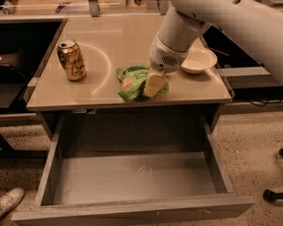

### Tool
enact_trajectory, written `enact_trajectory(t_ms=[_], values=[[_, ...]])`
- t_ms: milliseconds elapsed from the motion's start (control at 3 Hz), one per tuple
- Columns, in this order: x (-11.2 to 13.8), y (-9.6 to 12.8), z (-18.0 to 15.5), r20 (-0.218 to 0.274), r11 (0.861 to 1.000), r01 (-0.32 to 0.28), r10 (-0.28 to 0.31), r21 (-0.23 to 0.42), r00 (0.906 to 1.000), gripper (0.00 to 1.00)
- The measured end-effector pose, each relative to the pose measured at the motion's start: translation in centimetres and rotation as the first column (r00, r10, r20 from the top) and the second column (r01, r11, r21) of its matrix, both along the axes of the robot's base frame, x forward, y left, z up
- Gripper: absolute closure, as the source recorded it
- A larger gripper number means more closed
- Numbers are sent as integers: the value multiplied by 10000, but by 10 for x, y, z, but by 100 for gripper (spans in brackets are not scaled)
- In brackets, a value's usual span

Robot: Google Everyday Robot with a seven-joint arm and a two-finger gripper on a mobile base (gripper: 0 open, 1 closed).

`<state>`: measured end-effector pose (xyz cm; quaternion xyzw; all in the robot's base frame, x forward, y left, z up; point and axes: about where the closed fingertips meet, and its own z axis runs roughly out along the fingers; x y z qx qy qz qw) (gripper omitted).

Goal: Place green rice chip bag into top drawer

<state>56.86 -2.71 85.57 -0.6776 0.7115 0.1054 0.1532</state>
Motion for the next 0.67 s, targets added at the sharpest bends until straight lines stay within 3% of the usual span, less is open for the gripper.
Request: enact_trajectory(t_ms=[667], values=[[-16, -3, 0, -207, 9999, 59, -62, -122, 9998, 100]])
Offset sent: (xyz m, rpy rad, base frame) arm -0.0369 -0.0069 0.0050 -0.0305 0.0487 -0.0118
